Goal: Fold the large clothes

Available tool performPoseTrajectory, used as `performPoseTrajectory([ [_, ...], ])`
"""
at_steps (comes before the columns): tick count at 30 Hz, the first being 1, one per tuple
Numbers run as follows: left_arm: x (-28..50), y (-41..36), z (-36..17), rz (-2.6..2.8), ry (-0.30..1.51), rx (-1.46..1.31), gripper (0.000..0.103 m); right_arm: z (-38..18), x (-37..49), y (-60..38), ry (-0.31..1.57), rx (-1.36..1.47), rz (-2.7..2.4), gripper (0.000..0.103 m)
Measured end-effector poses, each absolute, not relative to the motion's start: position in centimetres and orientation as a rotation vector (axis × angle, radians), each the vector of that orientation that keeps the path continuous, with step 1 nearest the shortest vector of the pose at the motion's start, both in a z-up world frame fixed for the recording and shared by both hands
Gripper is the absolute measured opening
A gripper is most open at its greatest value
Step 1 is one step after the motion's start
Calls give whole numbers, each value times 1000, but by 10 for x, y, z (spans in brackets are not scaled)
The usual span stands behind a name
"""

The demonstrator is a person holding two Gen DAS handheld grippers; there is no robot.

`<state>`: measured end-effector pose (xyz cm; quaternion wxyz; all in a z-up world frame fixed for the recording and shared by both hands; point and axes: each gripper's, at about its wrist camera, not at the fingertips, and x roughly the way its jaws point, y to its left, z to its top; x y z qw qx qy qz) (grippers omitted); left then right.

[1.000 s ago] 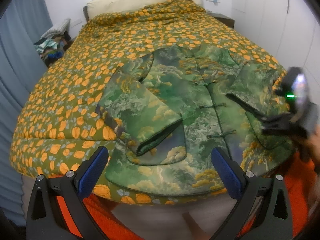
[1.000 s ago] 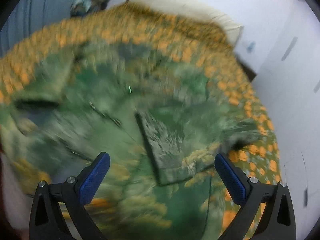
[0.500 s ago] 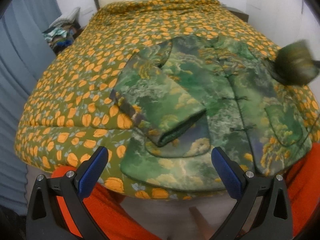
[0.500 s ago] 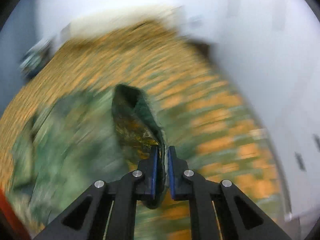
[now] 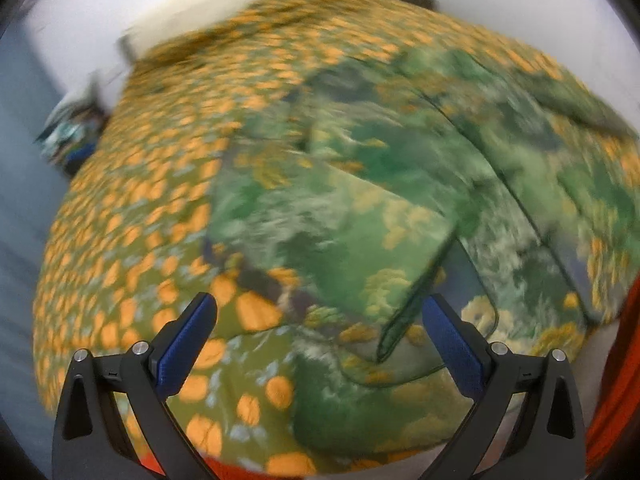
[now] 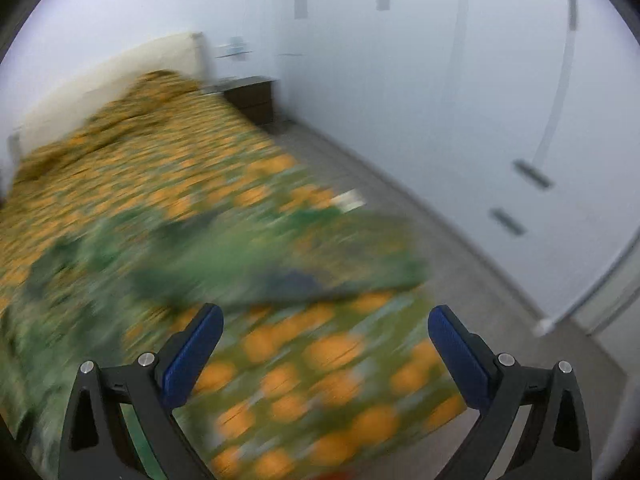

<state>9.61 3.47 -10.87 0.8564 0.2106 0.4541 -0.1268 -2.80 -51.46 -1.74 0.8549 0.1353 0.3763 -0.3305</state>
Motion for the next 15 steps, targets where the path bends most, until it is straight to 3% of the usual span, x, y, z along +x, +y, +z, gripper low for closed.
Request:
performPoseTrajectory([
  [6,120,-17,-182,-305,972,723,100,-47,-14,-367,752,245,-385,102],
  [7,127,-16,-187,-292,975,709,90,-47,-10,-346,751,243,-328,101],
  [8,134,-12,-187,-287,988,660,42,-51,-3,-329,751,231,-281,101],
  [9,146,-2,-182,-285,1044,572,18,-48,0,-313,748,209,-241,101],
  [10,154,10,-173,-273,1059,490,9,-42,2,-295,742,163,-199,101],
  [15,190,131,-83,-64,928,124,8,-25,-6,-265,681,16,-177,101],
])
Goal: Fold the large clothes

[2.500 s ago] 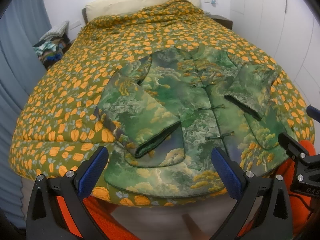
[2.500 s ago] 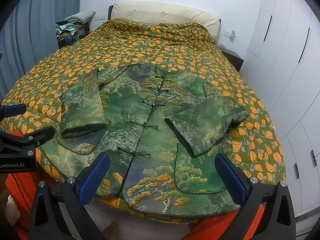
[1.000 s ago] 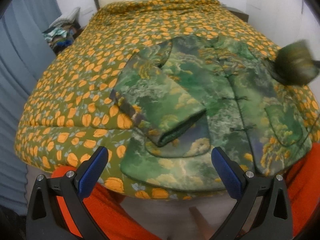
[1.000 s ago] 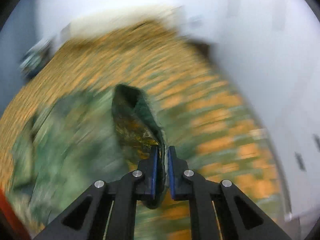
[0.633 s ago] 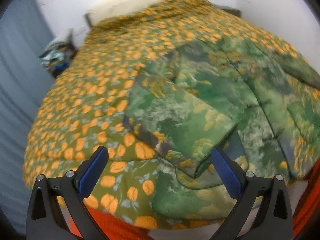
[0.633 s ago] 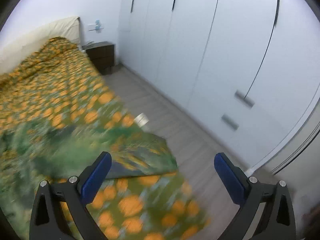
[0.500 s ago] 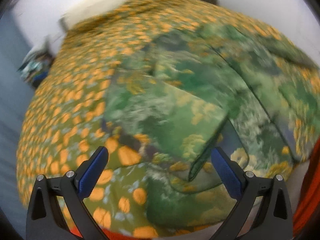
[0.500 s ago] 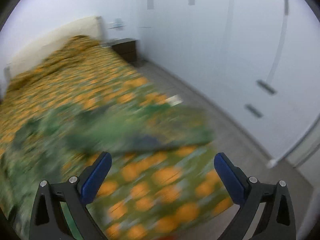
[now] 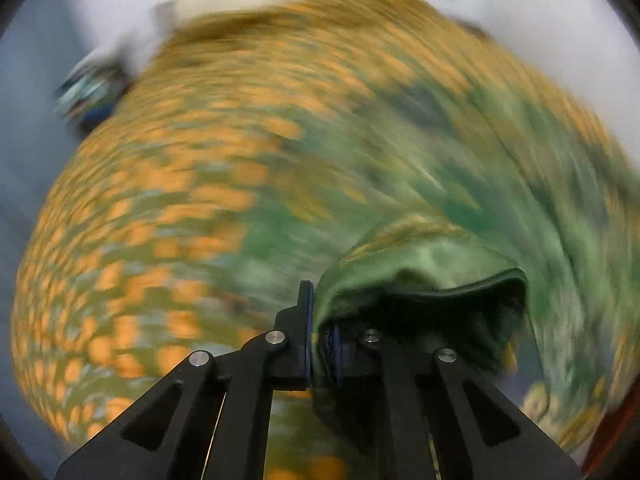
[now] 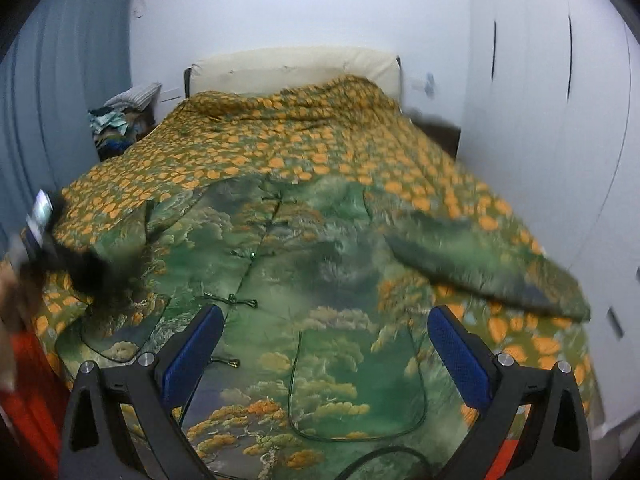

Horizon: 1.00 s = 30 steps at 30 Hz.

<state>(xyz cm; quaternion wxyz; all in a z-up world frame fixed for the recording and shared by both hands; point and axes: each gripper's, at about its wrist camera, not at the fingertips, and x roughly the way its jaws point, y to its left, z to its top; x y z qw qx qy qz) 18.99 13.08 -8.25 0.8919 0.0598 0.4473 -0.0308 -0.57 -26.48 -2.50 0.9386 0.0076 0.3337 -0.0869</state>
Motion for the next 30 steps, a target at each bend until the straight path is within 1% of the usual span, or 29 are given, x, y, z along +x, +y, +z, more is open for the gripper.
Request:
performPoseTrajectory([
  [2,201,199,-57,79,893,-17,8,-26,-9,-262,674,24,-168,101],
  [4,212,274,-46,267,884,-113,9,-30,-5,-262,680,44,-162,101],
  [5,218,312,-51,362,915,-147,23,-32,-4,-262,686,58,-159,101],
  [6,220,337,-58,436,948,-161,40,-35,-3,-262,693,71,-154,101],
  [8,217,385,-74,606,1015,-182,68,-41,0,-259,709,87,-142,101],
  [9,207,404,-81,674,1020,-195,73,-43,-1,-256,720,93,-132,101],
  [10,199,412,-84,688,1017,-213,75,-45,-1,-254,727,90,-125,101],
  [11,191,417,-88,670,1013,-247,79,-48,-1,-251,733,85,-120,101],
  [12,187,421,-93,626,1010,-292,81,-51,-2,-246,744,73,-111,101],
  [14,186,411,-101,540,1006,-335,81,-56,0,-242,763,55,-100,101],
  [17,219,367,-109,324,1037,-316,81,-64,6,-237,798,52,-81,101],
  [19,251,320,-108,140,1054,-246,82,-66,11,-232,807,49,-69,101],
  [20,270,292,-104,50,1048,-165,84,-66,13,-229,808,44,-62,101],
  [21,280,276,-99,26,1036,-95,92,-65,15,-227,808,38,-55,101],
  [22,290,268,-98,28,1031,-38,97,-64,15,-225,809,32,-48,101],
  [23,302,269,-100,61,1033,-7,99,-63,16,-222,811,31,-42,101],
  [24,309,278,-103,84,1041,-25,98,-63,15,-220,811,33,-32,101],
  [25,313,296,-108,118,1059,-94,98,-63,12,-218,809,34,-19,101],
  [28,301,352,-123,170,1095,-312,98,-74,9,-214,834,33,-10,101],
  [30,285,379,-135,237,1135,-316,98,-88,12,-211,879,51,2,101],
])
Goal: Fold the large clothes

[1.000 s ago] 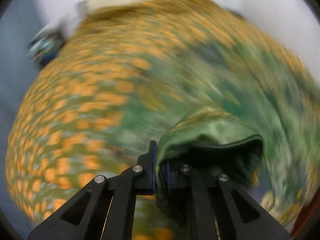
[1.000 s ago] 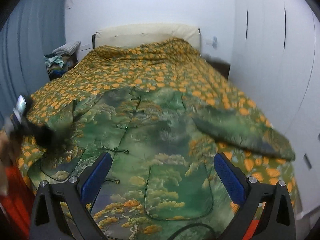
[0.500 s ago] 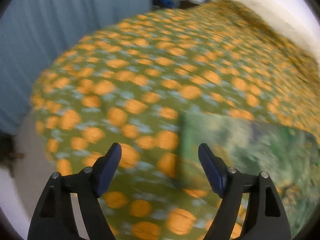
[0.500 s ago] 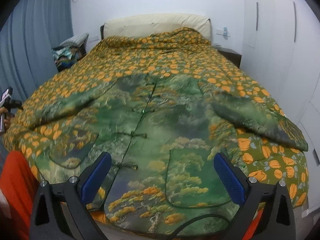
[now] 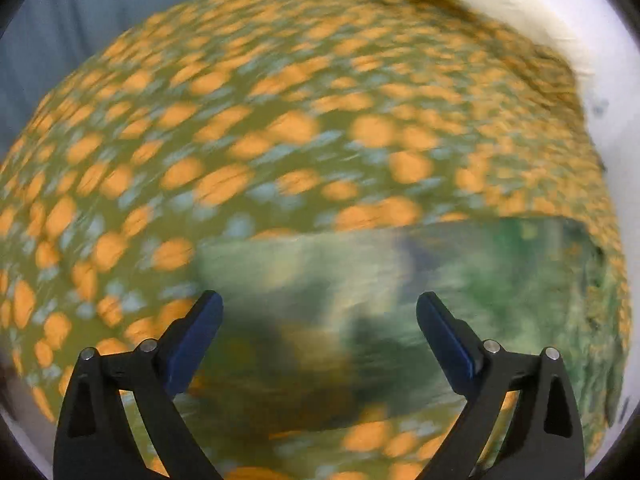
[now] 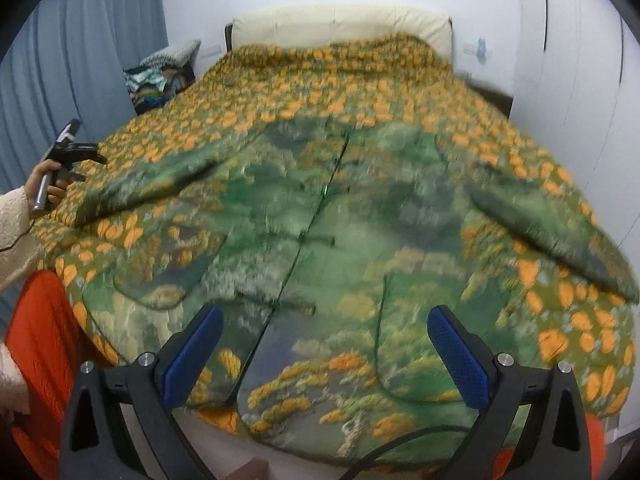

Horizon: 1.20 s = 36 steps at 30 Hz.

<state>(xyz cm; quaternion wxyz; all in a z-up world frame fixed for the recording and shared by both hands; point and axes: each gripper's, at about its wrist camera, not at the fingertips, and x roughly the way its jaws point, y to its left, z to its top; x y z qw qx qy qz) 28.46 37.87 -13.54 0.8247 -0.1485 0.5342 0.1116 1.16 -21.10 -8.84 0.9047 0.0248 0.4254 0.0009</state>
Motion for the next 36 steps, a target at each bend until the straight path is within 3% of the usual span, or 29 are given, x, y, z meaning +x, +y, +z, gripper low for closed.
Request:
performPoseTrajectory([
  [5,272,392,-183,297,1275,-288,98,-101,24,-197,920,50,61,101],
  [7,275,386,-196,270,1302,-299,93,-98,26,-188,910,33,81,101],
  [8,277,382,-198,271,1297,-296,57,-96,27,-184,905,25,89,101],
  [9,281,377,-198,287,1292,-293,13,-95,26,-181,900,18,93,101],
  [13,298,367,-169,464,1207,-211,7,-91,23,-174,896,-20,79,101],
  [18,322,384,-117,548,1097,-146,7,-82,25,-177,888,-26,54,101],
  [29,296,455,-114,733,1046,-108,10,-83,31,-176,901,-6,62,101],
  [31,287,449,-119,721,1068,-71,26,-83,31,-181,897,22,52,101],
  [33,273,435,-119,702,1093,-12,72,-82,32,-193,896,59,31,101],
  [35,249,417,-109,651,1042,19,85,-80,31,-210,893,99,14,101],
  [36,231,404,-102,604,1014,21,86,-79,31,-223,891,113,-9,101],
])
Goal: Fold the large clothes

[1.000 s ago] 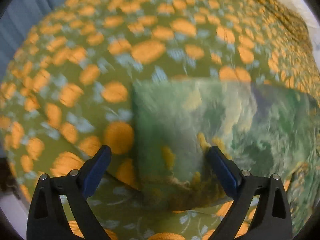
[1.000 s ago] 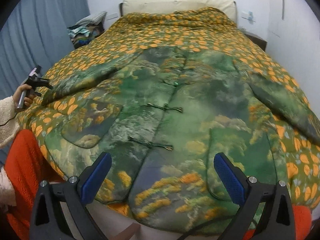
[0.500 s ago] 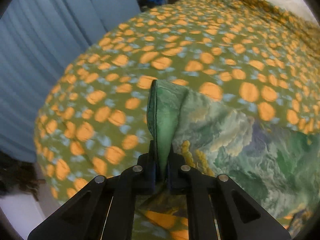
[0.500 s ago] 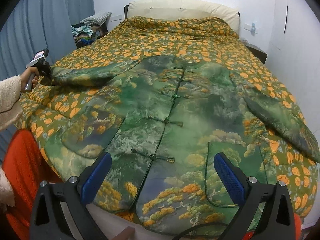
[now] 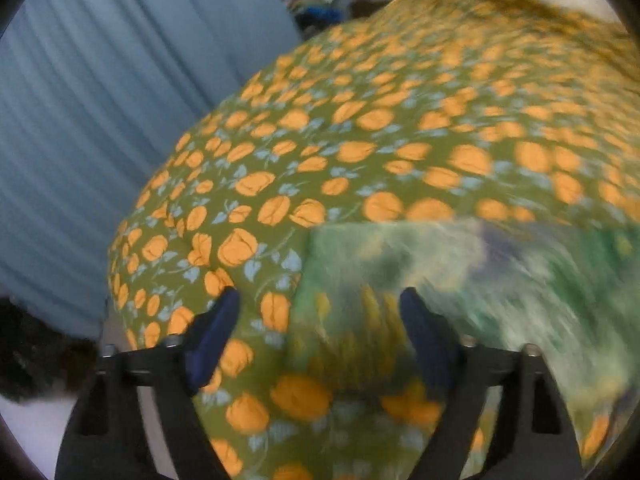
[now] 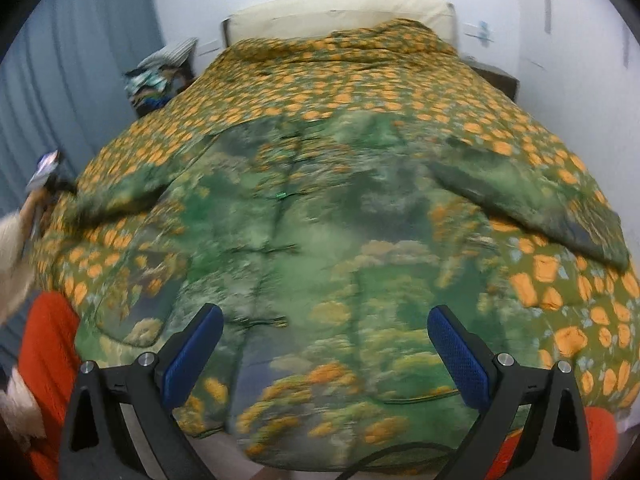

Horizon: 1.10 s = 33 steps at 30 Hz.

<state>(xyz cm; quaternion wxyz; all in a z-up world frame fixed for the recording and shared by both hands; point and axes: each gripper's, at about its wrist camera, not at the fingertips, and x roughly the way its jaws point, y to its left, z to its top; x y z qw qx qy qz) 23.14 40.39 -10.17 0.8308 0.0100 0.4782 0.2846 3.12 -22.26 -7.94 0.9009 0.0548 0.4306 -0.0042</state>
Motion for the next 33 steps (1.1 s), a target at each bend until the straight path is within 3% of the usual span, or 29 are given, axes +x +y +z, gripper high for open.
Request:
performPoseTrajectory([
  [5,182,332,-96,233,1047,-142,89,-88,44,-310,910,210,-162,101],
  [11,230,211,-165,-113,1219,-252,88,-131,104,-393,1003,395,-165,101],
  [17,301,205,-188,-12,1172,-436,89,-161,165,-429,1025,512,-83,101],
  [20,326,195,-188,-5,1176,-389,88,-180,189,-436,1064,609,-5,101],
  [21,333,189,-194,-2,1196,-352,76,-189,197,-434,1089,636,48,93],
  [22,338,185,-200,-14,1207,-340,69,-196,203,-427,1111,643,91,69],
  [24,345,188,-211,-20,1205,-348,54,-205,211,-408,1160,549,75,53],
  [27,370,193,-209,-14,1181,-351,43,-203,214,-371,1169,461,84,49],
  [29,386,192,-205,2,1173,-332,42,-197,218,-353,1154,425,90,49],
  [31,389,189,-203,13,1172,-294,43,-193,226,-341,1144,411,73,49],
  [33,380,184,-199,13,1187,-241,54,-196,231,-336,1154,412,49,50],
])
